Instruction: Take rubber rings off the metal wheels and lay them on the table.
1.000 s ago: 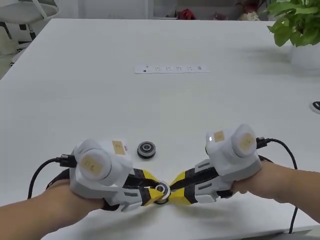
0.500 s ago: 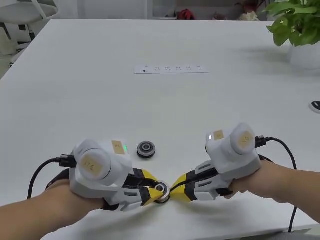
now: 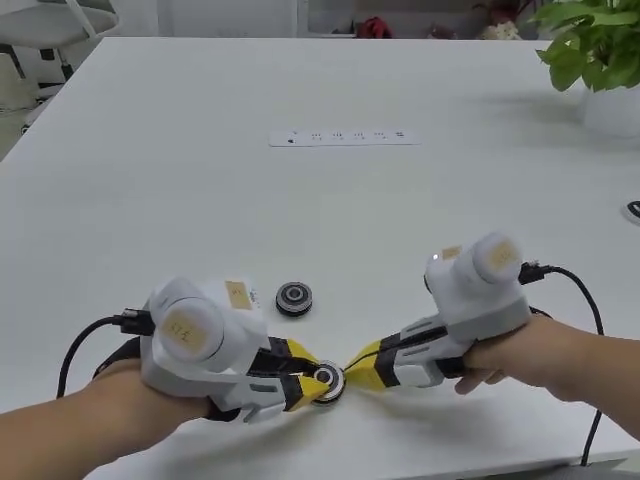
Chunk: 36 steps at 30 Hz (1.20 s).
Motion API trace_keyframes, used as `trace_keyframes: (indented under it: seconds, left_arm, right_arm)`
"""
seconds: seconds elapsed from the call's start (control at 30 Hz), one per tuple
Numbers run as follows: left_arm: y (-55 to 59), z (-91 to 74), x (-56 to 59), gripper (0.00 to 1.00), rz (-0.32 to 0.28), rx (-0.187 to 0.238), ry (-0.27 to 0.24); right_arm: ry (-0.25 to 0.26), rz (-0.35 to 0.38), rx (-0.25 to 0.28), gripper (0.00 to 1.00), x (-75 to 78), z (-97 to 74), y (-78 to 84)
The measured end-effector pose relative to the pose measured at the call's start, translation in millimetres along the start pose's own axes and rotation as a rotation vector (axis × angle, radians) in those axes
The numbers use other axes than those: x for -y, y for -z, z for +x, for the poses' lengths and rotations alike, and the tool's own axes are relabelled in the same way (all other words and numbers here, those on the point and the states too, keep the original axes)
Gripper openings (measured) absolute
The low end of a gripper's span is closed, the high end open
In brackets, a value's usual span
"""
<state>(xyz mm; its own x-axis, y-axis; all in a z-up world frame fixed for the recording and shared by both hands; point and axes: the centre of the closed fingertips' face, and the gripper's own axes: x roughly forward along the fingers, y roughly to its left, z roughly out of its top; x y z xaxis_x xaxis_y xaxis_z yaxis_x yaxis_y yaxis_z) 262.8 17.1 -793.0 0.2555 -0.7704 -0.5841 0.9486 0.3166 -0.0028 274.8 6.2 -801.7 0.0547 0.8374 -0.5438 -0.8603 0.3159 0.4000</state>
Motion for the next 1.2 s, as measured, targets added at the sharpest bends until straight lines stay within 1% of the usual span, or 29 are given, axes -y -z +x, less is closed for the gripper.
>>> trace_keyframes:
  seconds: [0.13, 0.33, 0.6, 1.2]
  left_arm:
    - [0.0, 0.3, 0.2, 0.12, 0.003, -0.007, -0.003]
    - [-0.7, 1.1, 0.4, 0.12, 0.008, -0.029, -0.015]
    - [-0.2, 1.4, -0.7, 0.12, 0.013, -0.051, -0.025]
    - [0.3, 1.2, 0.0, 0.12, 0.017, -0.052, -0.020]
  right_arm:
    - [-0.010, 0.019, 0.020, 0.00, -2.5, -0.3, -4.2]
    - [-0.022, 0.035, 0.029, 0.00, -6.3, -0.4, -5.8]
    - [-0.018, 0.030, 0.024, 0.00, -7.3, 0.4, -6.8]
    - [-0.054, 0.022, 0.027, 0.00, -17.6, 3.8, -8.4]
